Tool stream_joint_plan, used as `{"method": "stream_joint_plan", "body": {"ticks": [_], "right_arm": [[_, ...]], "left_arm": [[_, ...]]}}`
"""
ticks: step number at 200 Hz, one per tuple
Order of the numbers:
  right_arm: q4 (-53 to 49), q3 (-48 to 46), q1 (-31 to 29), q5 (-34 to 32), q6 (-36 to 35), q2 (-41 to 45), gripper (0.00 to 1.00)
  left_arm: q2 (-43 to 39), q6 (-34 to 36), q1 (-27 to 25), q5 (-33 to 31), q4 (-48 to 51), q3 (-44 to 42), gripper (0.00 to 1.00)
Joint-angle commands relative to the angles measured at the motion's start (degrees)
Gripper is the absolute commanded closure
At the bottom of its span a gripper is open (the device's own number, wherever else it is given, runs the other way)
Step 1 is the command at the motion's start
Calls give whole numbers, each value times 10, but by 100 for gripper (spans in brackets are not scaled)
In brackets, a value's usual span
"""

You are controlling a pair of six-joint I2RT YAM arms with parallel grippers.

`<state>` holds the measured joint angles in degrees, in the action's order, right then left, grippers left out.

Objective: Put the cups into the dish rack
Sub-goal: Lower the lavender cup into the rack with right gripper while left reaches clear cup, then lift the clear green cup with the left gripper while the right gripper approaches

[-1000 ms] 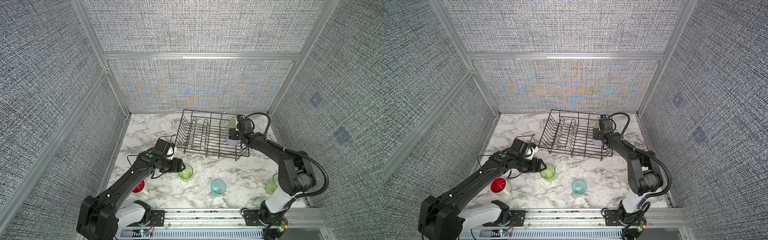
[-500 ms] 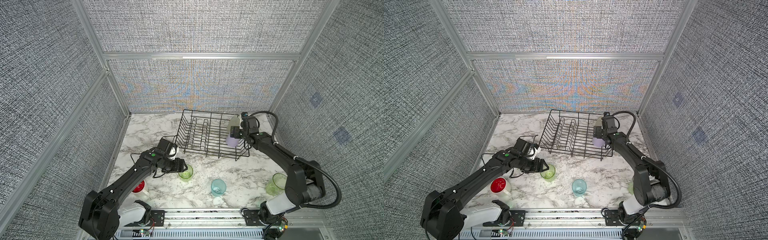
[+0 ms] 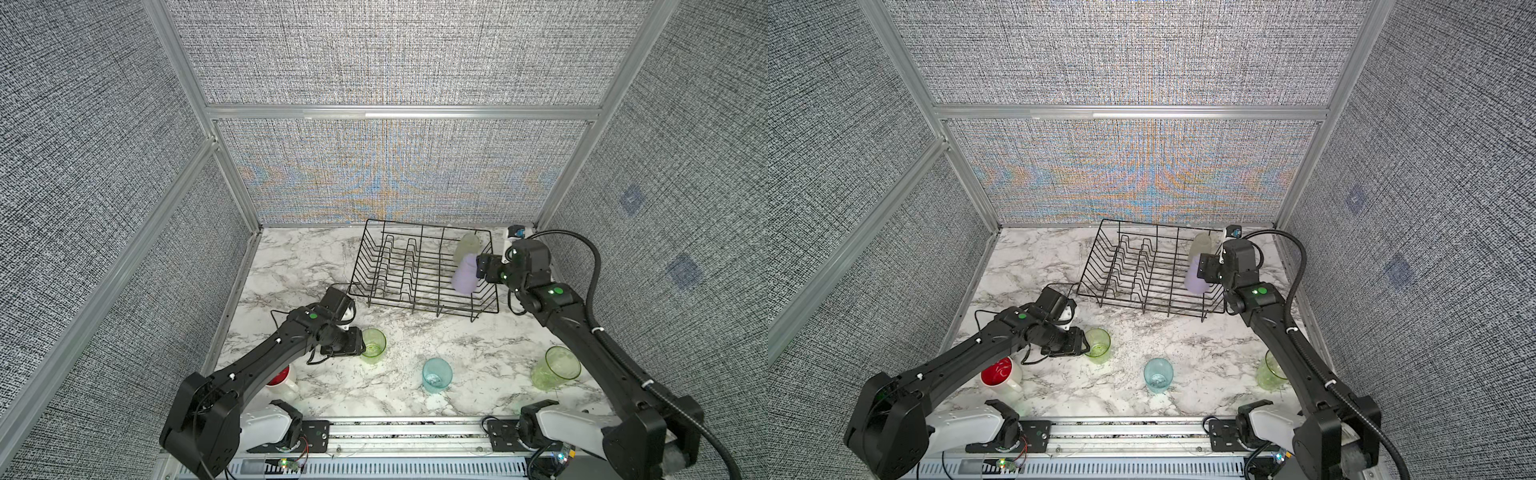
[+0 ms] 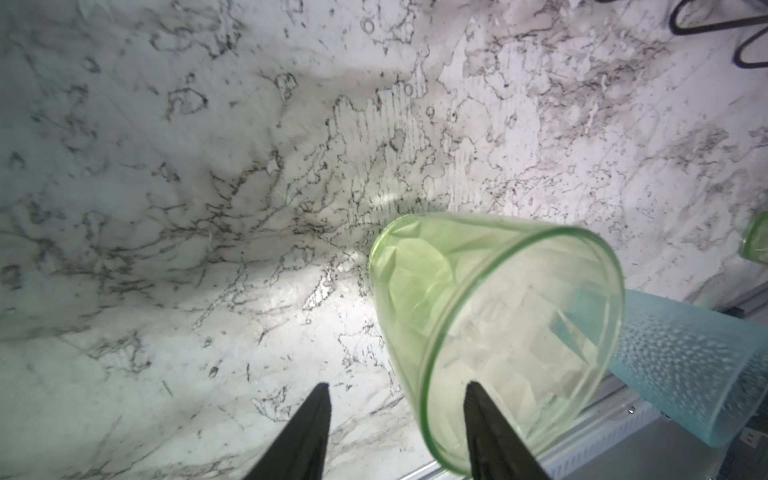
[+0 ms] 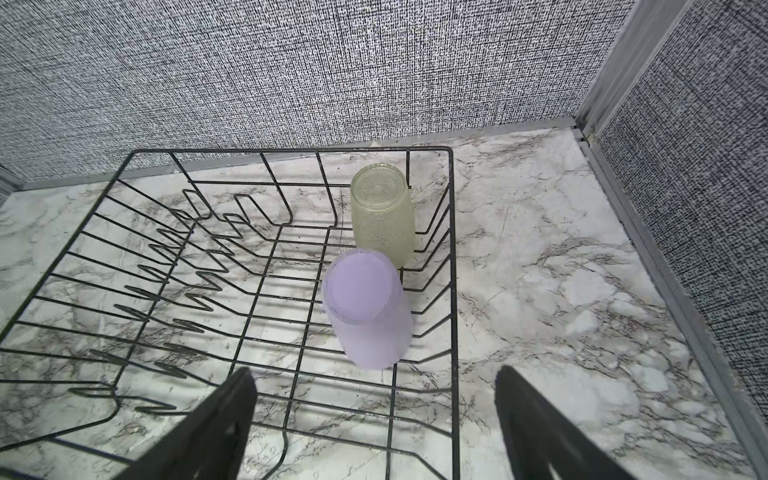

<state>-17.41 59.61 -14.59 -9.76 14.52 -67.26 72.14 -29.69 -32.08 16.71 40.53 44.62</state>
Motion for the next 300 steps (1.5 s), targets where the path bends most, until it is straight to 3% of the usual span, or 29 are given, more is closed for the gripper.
{"method": "stream_joint_plan", "body": {"ticks": [1,32,51,89,115,141,151,171,220,246,300], "right_arm": [[-10,-8,0,20,18,27,10],[-23,-22,0,30,35,75,10],[-26,-35,0,47,39,100,10],[11,-83,0,97,16,154,10],[31,-100,0,170,25,188,10],[92,-124,0,279,102,199,7],[125,-133,-1,332,134,196,1],[198,-150,-1,434,196,181,1],[423,-193,-15,564,417,111,1],[461,-190,-41,575,491,95,1],[463,-191,-108,547,515,90,1]], "left_arm": [[25,-7,-3,-22,-15,3,52],[55,-3,-6,-20,-15,18,77],[52,7,-6,-17,-3,26,100],[22,27,-7,-20,55,66,100],[-26,40,-7,4,43,93,100],[-61,47,-6,38,5,125,100],[-68,47,-7,55,-40,125,100],[-58,43,-5,104,-126,141,100],[17,18,-6,252,-265,200,100],[26,-16,-6,275,-334,187,100],[34,-105,-5,305,-520,136,100]]}}
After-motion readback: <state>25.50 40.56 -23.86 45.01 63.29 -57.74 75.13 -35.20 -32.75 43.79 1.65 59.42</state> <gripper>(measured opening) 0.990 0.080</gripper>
